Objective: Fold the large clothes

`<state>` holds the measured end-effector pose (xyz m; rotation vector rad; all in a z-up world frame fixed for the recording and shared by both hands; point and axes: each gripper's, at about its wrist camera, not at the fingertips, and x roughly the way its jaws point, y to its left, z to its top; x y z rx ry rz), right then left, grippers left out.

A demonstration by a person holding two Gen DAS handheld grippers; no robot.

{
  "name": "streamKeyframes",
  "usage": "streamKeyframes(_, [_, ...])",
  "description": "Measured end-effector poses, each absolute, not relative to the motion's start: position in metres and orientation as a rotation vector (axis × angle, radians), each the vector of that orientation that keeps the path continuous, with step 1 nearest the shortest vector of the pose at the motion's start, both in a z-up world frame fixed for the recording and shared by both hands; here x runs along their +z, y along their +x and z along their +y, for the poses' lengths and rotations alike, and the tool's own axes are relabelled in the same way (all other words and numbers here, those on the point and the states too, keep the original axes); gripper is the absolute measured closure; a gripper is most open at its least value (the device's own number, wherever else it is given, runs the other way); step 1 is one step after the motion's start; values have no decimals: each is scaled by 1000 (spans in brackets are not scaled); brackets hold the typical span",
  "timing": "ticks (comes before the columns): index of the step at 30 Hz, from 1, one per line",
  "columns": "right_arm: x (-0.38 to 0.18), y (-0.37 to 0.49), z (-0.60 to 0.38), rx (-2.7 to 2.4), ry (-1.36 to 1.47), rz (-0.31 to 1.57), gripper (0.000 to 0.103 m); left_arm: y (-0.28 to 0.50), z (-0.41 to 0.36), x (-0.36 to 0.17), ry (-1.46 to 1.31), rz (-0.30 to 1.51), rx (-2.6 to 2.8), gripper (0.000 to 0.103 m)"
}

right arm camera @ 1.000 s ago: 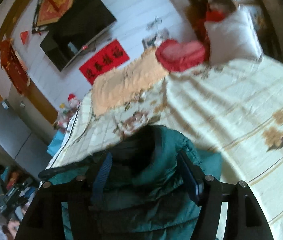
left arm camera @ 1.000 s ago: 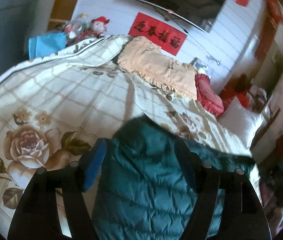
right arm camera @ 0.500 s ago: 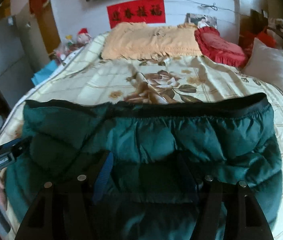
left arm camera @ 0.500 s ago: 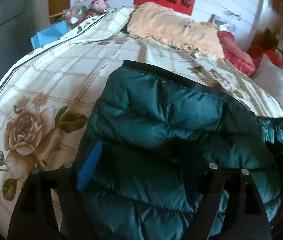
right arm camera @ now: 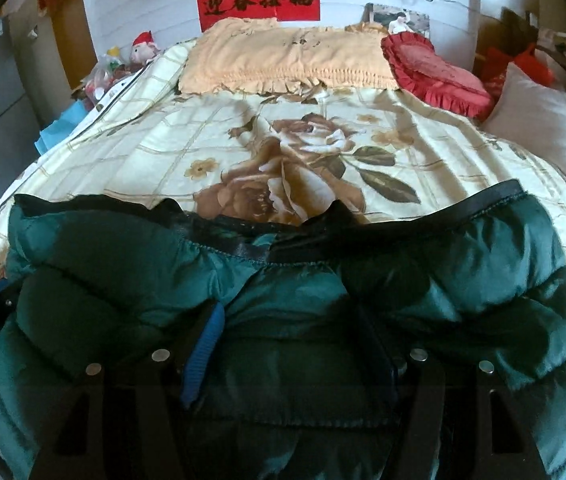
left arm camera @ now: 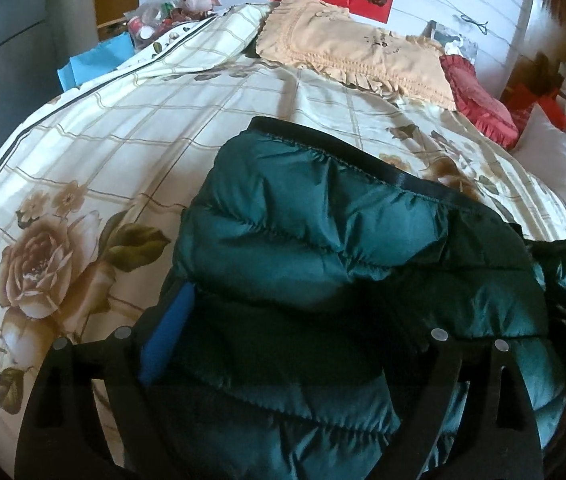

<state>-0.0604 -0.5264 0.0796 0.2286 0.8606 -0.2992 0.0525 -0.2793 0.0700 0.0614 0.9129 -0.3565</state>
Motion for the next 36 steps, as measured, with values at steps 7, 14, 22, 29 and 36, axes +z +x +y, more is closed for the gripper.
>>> streamKeyframes(7, [117,-104,-528,-306,218,760,38,49,-281,99,134,835,-343,14])
streamKeyframes(14, [117,-112,-584,-408,238,780,32,75,-285,86,83,909,-307,14])
streamKeyframes(22, [72,-105,-624,-460,303,874,28,83,-300,70,137,926,-283,14])
streamKeyframes(29, [81,-115,-613,-500,277,855,27,83,-298,67,146,932,-282,12])
streamKeyframes(36, [120,-166,-573,-390,310,747,27,76,-289,75,145,929,-294,12])
